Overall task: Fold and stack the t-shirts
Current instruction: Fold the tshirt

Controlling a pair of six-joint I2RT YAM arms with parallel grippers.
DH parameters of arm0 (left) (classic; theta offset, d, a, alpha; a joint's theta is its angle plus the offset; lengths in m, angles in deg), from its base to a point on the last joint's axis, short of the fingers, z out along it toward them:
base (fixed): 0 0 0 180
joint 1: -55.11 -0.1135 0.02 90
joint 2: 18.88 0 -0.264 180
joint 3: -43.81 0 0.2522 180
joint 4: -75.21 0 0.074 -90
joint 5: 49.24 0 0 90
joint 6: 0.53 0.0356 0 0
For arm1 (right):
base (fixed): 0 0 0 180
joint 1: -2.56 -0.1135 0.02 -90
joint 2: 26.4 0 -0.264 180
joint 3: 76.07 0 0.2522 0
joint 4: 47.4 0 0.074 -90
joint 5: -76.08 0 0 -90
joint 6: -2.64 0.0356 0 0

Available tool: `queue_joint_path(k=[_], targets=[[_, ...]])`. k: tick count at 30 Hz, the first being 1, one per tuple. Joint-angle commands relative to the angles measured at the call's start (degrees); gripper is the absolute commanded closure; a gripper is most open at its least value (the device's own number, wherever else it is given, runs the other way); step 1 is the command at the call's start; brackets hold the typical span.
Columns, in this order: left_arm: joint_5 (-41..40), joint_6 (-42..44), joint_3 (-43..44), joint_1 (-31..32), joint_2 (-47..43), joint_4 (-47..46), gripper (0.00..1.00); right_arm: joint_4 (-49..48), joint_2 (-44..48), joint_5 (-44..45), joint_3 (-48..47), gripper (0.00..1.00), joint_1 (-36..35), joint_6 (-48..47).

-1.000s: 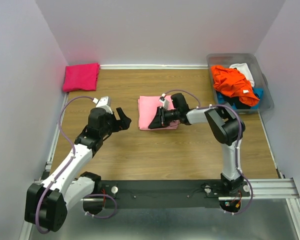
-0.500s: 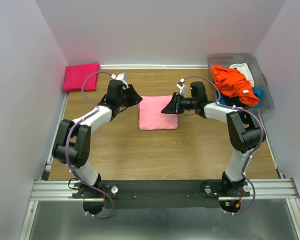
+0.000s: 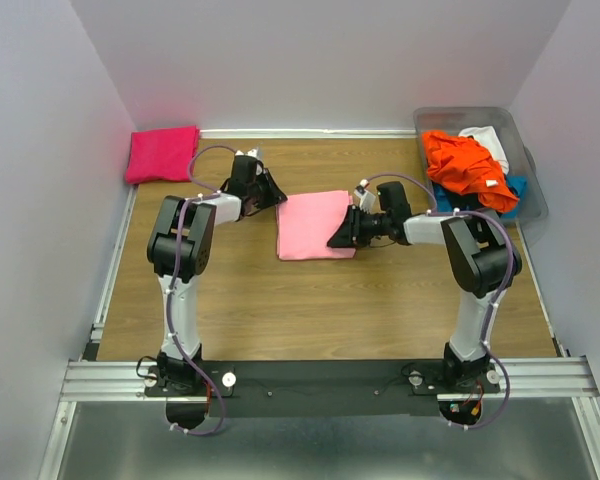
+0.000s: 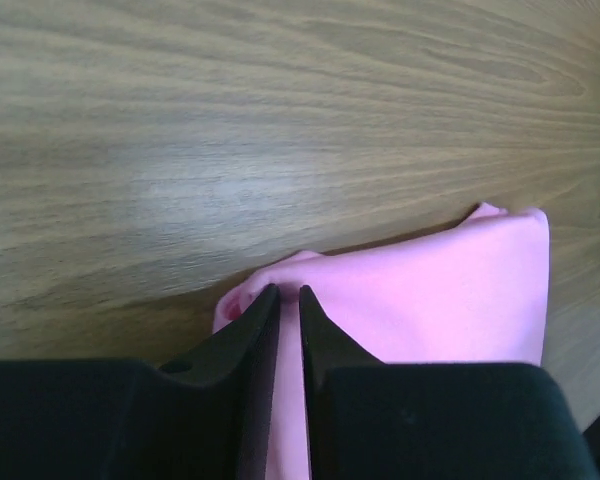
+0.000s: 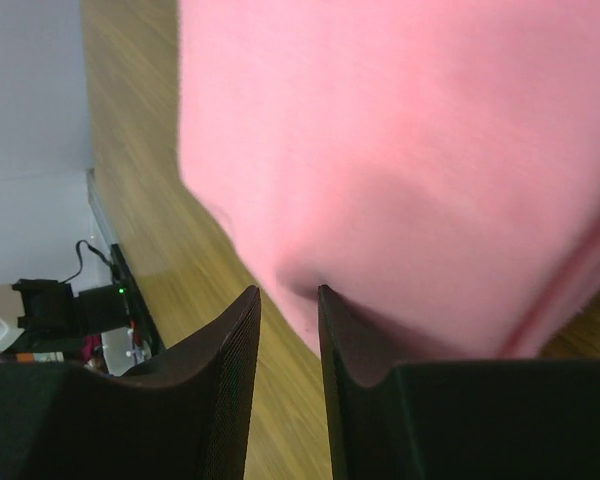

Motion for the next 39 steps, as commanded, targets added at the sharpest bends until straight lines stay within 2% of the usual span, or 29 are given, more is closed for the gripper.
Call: queue_joint_path(k=[1,6,8,9,12,13,15,16,17,18,21,26,32,39], targets=[[0.2,-1.5,-1.4,-1.2,0.9,-0.5,0.78,0.9,-1.7,3.6,2.4,0.63,1.3,-2.4],[-0.9,-4.3,-10.1,-1.3,-5.0,-2.9,0.77,4.8,0.4,6.4,3.2,0.63,2.6,-4.7],[-2.2,-4.1,-12.0,-1.3,-10.1,-2.9,0.69,7.4,2.4,7.6,2.1,0.63,2.5,-6.7],[-3.6,-3.5,-13.7,-1.3,-12.0,-2.9,0.59,10.1,4.5,8.5,0.1,0.62,2.1,-7.6],[-6.6,-2.4,-15.9,-1.3,-20.5,-1.4,0.4,18.8,7.3,13.8,-3.9,0.55,-0.5,-12.3],[-8.7,-1.6,-16.1,-1.3,-24.3,0.4,0.28,20.4,8.8,15.2,-6.5,0.54,-1.5,-14.0],[-10.8,-0.3,-16.8,-1.3,-28.0,2.6,0.17,23.8,9.9,19.4,-8.4,0.49,-5.2,-15.2],[-12.9,0.1,-17.2,-1.3,-29.7,4.8,0.08,25.0,10.4,21.2,-9.4,0.47,-6.8,-15.7],[-14.1,1.2,-17.6,-1.4,-33.1,6.0,0.05,26.0,11.0,26.2,-10.9,0.44,-8.6,-16.5],[-15.1,1.6,-18.8,-1.4,-34.9,8.5,0.04,28.0,11.2,28.8,-11.7,0.38,-12.3,-16.8],[-21.6,2.7,-22.3,-1.5,-41.6,12.2,0.04,30.5,10.7,39.3,-14.0,0.3,-20.3,-17.4],[-30.8,2.3,-29.4,-1.9,-53.2,20.0,0.03,35.1,5.0,53.5,-19.0,0.29,-30.0,-17.2],[-33.7,0.1,-36.9,-2.5,-62.6,25.5,0.03,36.9,-1.1,61.2,-25.8,0.35,-34.3,-17.1],[-31.2,-3.0,-43.5,-2.7,-67.4,27.3,0.04,38.4,-7.2,63.4,-30.1,0.45,-36.8,-17.7]])
